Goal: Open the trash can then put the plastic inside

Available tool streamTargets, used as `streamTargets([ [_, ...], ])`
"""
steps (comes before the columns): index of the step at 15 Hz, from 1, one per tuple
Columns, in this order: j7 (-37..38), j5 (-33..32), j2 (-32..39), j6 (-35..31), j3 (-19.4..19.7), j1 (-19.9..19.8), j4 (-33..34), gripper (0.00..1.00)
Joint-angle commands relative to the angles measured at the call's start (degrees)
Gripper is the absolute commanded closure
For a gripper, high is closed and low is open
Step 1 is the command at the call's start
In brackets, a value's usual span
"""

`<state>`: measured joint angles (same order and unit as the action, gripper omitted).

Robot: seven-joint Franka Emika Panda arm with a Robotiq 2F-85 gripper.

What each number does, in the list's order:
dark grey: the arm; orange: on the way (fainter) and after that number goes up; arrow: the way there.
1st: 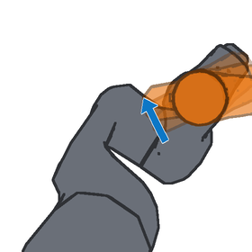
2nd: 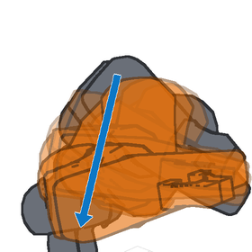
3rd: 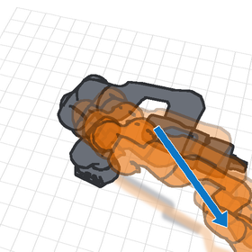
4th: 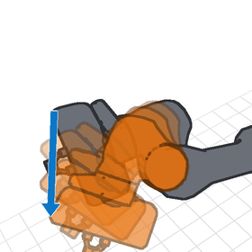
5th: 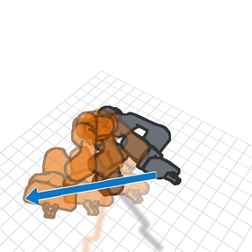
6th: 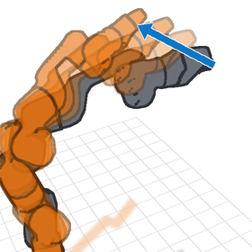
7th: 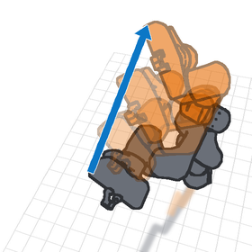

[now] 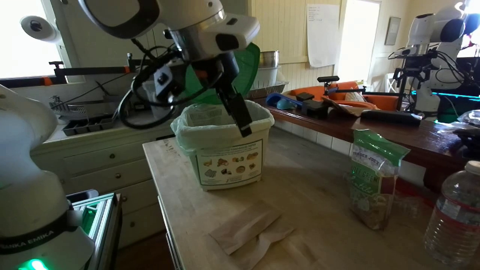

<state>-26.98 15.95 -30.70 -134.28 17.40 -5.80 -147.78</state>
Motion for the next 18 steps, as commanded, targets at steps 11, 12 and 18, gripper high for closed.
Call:
streamTargets([
  [11,1.43,-0.39,2.78,-3.46,4.13,-2.49,-3.62,0.0],
  [12,3.43,-2.26,5.49,-6.04,3.0,-3.68,-3.67,0.0],
  [18,4.61,-9.17,15.05,-8.05,3.73,-6.48,-1.75,0.0],
])
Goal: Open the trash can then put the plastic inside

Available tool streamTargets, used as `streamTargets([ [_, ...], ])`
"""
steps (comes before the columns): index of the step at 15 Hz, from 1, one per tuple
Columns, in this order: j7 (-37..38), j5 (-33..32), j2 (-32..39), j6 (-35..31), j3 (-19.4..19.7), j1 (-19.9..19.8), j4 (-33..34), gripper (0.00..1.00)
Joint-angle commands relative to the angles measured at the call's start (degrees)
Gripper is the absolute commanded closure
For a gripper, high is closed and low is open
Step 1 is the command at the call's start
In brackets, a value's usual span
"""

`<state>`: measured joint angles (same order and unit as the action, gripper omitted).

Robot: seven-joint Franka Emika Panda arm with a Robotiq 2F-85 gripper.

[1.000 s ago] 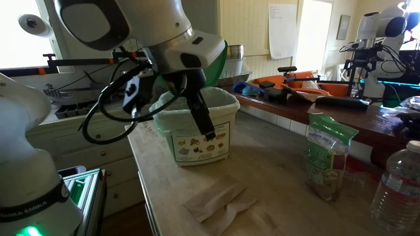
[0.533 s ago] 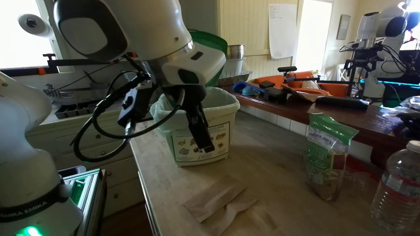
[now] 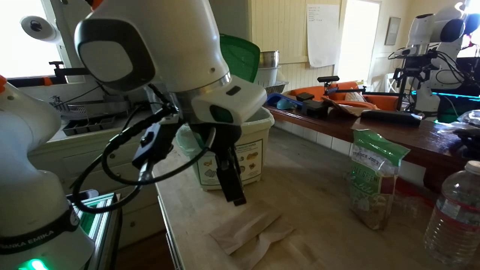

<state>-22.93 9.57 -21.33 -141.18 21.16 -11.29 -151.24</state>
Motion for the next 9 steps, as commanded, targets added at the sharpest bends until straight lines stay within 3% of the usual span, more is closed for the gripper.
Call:
streamTargets([
  [1,-0.16,-3.21,7.24,-1.94,0.06,-1.0,1.65,0.0],
  [6,-5.03,-2.58,13.47,-2.7,0.0,-0.54,2.57,0.0],
  [9,-6.1,-2.04,16.71,-7.06,-0.91,-0.6,1.86,0.0],
])
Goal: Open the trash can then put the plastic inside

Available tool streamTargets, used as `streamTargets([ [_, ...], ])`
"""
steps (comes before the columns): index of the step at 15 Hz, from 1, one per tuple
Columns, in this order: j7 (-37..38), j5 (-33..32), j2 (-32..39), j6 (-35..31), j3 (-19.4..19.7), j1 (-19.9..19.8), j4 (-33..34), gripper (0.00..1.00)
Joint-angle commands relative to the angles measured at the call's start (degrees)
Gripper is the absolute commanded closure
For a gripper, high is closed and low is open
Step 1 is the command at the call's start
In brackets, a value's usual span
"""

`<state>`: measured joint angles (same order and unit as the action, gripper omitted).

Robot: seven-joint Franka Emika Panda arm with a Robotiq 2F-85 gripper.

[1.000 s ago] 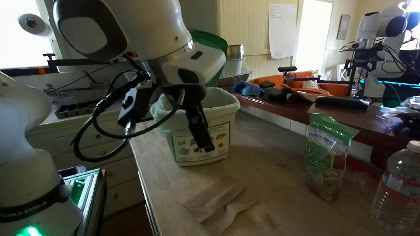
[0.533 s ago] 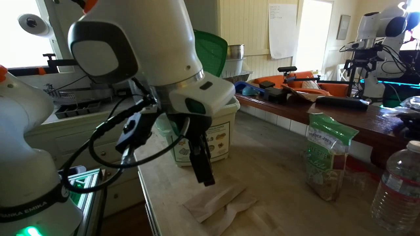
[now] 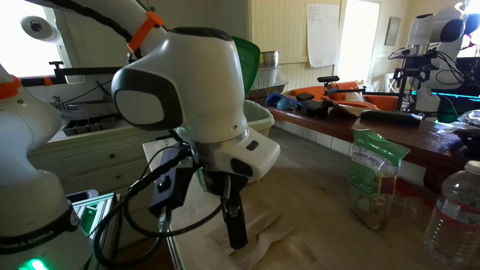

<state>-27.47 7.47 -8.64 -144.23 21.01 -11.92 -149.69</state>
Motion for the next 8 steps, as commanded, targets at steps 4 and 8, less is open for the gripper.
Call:
streamTargets([
  [4,-5.73,4.75,6.67,-9.58,-2.03,0.6,0.05,0.0],
  [8,-10.06,9.9,8.63,-10.86,-3.0,1.28,0.41,0.44],
])
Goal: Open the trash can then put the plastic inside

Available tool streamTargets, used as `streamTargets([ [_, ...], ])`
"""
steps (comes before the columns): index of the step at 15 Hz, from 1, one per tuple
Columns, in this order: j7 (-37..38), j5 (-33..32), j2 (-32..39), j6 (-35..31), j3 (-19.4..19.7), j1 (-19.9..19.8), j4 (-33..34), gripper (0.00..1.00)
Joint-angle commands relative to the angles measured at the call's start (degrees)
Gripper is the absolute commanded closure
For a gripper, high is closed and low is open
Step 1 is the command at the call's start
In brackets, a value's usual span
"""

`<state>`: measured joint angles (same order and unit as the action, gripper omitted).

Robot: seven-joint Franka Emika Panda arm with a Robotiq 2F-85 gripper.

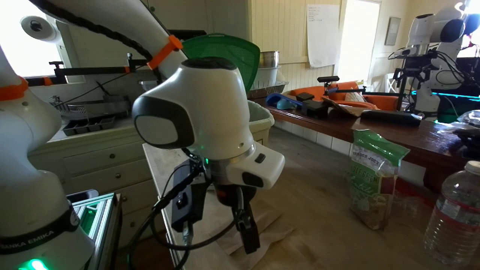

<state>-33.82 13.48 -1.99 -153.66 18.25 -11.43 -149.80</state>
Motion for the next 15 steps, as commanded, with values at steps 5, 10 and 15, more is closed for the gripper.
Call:
streamTargets([
  [5,-7.29,7.15,4.22,-0.96,-0.72,0.72,1.58,0.65],
  [10,-4.62,4.81,6.93,-0.66,0.67,-0.65,5.13,1.0],
  [15,-4.18,5.56,9.53,-0.35,2.73,-2.37,9.05,1.0],
])
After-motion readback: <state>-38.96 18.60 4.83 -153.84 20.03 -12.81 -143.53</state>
